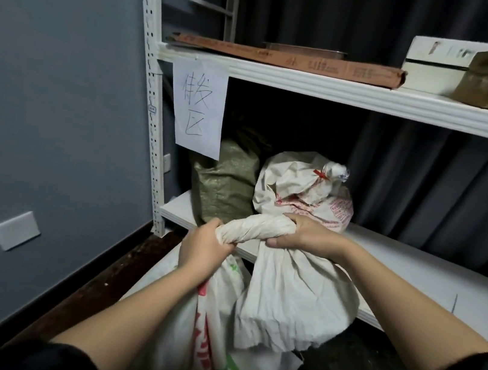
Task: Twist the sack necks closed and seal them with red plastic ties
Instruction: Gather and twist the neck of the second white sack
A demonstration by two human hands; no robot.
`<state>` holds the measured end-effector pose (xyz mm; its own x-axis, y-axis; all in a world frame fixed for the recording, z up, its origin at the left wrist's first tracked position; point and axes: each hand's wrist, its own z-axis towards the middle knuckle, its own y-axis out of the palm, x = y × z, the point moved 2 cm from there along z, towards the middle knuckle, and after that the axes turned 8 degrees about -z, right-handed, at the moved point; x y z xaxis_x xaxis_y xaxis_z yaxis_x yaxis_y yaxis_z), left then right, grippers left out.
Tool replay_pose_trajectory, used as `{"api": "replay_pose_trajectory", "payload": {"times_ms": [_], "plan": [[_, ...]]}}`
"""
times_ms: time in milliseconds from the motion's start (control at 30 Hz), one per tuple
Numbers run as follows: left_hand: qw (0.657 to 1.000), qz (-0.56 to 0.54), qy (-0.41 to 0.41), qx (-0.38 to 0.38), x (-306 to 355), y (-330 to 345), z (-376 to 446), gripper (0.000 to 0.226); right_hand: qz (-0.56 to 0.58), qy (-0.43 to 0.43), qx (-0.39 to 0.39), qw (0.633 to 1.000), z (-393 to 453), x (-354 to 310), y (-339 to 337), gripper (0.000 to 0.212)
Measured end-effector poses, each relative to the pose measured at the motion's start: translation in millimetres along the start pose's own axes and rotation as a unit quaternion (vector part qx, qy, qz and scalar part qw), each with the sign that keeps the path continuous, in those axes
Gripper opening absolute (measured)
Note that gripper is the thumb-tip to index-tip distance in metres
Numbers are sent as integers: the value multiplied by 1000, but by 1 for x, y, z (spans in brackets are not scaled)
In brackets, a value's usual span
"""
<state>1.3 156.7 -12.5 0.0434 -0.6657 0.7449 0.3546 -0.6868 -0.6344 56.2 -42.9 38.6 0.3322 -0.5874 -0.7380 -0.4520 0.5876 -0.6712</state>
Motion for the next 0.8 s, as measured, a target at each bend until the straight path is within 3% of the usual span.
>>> {"api": "replay_pose_trajectory", "payload": {"times_ms": [133, 233, 500, 633, 733, 800], "plan": [[999, -53, 8, 5, 0, 6, 2, 20, 86, 7, 65, 994, -5, 3, 16, 37], [996, -92, 3, -9, -4, 16, 2, 26, 28, 6, 142, 989, -3, 8, 23, 53], [932, -343, -26, -116, 3, 45, 10, 34, -65, -12, 292, 954, 3, 13, 58, 47], [903, -409, -37, -128, 3, 57, 22, 46, -64, 1, 313, 947, 23, 23, 67, 53], [888, -446, -45, -107, 3, 66, 32, 55, -42, 38, 267, 962, 36, 33, 72, 60], [881, -460, -56, -100, 2, 72, 38, 52, 41, 43, 236, 970, 43, 41, 78, 71]]}}
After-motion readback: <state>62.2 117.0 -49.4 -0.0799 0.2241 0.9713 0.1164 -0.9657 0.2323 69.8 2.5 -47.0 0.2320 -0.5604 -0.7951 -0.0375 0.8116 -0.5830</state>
